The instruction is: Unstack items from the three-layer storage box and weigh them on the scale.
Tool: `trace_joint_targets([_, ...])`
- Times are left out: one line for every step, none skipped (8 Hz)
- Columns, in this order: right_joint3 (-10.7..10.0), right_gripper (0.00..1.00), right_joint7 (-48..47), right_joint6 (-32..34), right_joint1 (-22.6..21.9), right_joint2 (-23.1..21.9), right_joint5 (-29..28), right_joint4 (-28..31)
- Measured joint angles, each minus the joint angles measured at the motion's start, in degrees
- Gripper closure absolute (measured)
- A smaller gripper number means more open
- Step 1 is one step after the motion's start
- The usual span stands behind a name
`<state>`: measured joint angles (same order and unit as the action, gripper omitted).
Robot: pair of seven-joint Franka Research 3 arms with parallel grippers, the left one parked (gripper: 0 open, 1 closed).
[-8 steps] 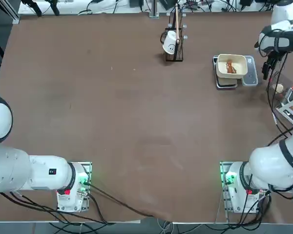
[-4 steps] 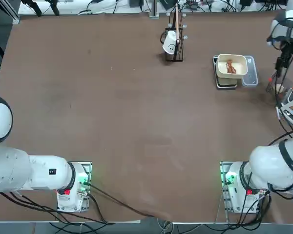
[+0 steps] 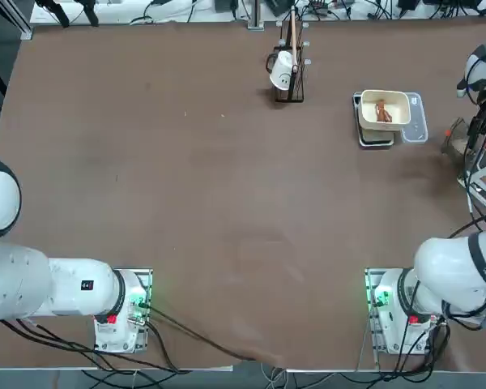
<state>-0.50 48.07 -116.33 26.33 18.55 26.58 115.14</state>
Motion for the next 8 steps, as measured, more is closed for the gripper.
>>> trace_joint_targets([0.33,0.11,-0.03,-0.01,-0.05,0.00,-0.83,0.05])
trace_joint_targets([0.51,0.13,-0.03,-0.26,-0.08,0.01,-2.08,0.11])
trace_joint_targets([0.53,0.14,-0.03,-1.25,-0.07,0.17,-2.77,0.38])
trace_joint_targets([0.49,0.15,-0.10,-3.00,0.01,0.59,-2.92,1.05])
trace_joint_targets([0.43,0.15,-0.19,-4.80,0.28,0.99,-2.93,2.07])
trace_joint_targets([0.42,0.15,-0.20,-5.87,0.60,1.38,-2.93,2.64])
trace_joint_targets([0.40,0.15,-0.22,-6.62,0.86,1.60,-2.93,2.90])
trace_joint_targets([0.39,0.15,-0.22,-7.25,1.20,1.83,-2.94,2.95])
